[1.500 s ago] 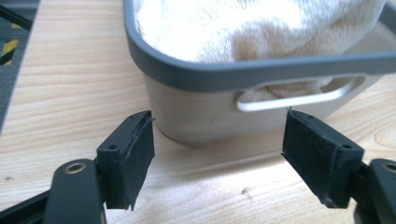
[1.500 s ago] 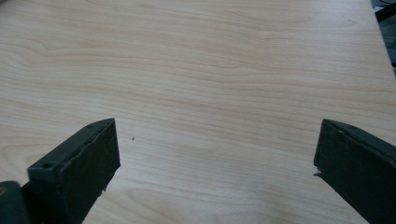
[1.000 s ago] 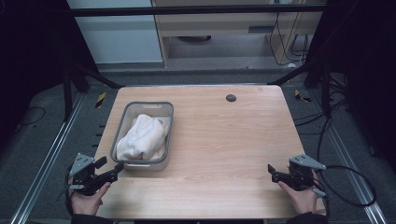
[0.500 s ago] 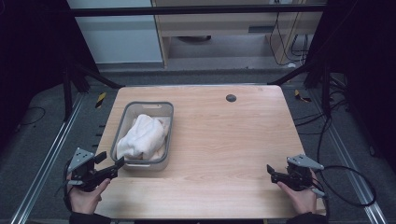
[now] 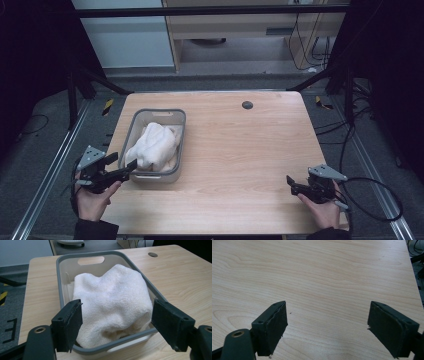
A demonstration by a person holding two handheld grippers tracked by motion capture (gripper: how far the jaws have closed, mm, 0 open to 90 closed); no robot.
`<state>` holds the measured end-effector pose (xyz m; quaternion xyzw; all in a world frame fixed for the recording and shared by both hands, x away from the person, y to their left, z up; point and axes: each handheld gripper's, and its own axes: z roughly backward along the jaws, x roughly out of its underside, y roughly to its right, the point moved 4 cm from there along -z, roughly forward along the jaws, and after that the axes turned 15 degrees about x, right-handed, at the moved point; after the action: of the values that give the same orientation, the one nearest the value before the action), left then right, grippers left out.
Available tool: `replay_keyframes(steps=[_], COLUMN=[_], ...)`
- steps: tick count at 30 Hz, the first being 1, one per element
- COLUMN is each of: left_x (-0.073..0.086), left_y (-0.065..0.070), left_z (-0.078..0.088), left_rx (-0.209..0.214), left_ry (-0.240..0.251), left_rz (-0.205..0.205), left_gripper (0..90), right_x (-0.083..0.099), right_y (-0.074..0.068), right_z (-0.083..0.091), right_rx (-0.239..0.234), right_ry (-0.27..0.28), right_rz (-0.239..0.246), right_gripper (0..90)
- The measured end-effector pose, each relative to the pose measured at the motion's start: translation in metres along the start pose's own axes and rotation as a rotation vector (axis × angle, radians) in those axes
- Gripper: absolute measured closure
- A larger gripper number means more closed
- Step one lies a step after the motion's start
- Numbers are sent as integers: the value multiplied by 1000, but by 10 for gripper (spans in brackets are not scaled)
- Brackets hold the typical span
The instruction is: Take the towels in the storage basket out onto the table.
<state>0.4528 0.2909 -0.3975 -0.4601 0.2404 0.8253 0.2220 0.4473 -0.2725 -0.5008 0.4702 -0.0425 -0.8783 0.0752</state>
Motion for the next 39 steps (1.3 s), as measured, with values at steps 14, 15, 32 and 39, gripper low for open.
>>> replay_keyframes(steps=[14,15,32,39], left_x=[-26,-28,-44,-46], left_y=[4,5,13,16], left_z=[-19,-21,-48,-60], left_rx=[-4,-5,6,6], left_ry=[-93,-100,-226,-289], left_rz=[-62,-66,-109,-123], left_gripper=[226,226,210,192], right_x=[1,1,1,2], right_y=[1,0,1,1], right_z=[-2,-2,-4,-4], right_rx=[-6,-11,-10,-16], right_ry=[-9,-12,-24,-34], right_rz=[16,15,17,16], right_gripper=[155,153,150,147])
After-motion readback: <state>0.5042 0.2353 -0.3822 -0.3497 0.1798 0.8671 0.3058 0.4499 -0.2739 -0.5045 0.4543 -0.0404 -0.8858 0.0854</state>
